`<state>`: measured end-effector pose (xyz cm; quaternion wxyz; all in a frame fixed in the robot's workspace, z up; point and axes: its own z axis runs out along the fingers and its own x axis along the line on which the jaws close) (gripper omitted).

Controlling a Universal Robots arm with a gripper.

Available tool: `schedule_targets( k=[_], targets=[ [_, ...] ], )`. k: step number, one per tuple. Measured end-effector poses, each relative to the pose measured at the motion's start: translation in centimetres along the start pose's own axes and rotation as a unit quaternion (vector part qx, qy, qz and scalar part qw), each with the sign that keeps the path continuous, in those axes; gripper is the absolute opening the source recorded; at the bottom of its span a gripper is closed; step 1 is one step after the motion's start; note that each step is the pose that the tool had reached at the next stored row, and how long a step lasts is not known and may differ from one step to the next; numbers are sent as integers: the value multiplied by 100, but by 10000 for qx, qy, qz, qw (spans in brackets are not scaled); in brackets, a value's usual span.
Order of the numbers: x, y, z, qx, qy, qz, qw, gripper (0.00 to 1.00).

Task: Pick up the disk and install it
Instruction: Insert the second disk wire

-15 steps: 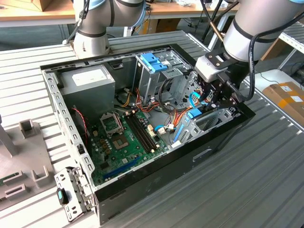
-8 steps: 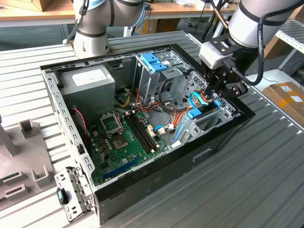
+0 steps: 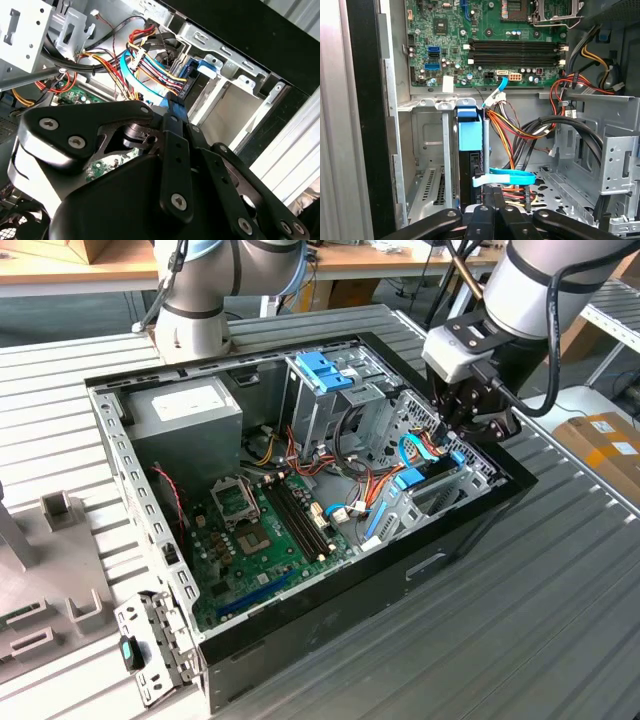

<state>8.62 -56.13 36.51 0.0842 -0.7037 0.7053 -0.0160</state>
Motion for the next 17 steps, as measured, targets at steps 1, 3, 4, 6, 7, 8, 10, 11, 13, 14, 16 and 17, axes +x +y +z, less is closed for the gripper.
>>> schedule_targets(
  k=[1, 3, 4, 6, 7, 8, 10, 11, 13, 14, 16, 17],
  targets=[
    [1, 1, 4, -74, 2, 8, 10000, 10],
    [1, 4, 16, -207, 3, 21, 9998, 10],
    [2, 5, 24, -273, 3, 27, 9996, 10],
    [4, 7, 38, -386, 7, 38, 9992, 10],
    [3, 7, 38, -392, 34, 36, 9992, 10],
    [3, 7, 39, -392, 83, 30, 9992, 10],
    [4, 6, 38, -392, 287, 9, 9988, 10],
    [4, 6, 39, -392, 330, 4, 9987, 10],
    [4, 7, 39, -392, 338, 4, 9987, 10],
    [3, 7, 39, -392, 341, 4, 9987, 10],
    [4, 7, 39, -392, 344, 3, 9986, 10],
    [4, 7, 39, -392, 346, 3, 9986, 10]
  ],
)
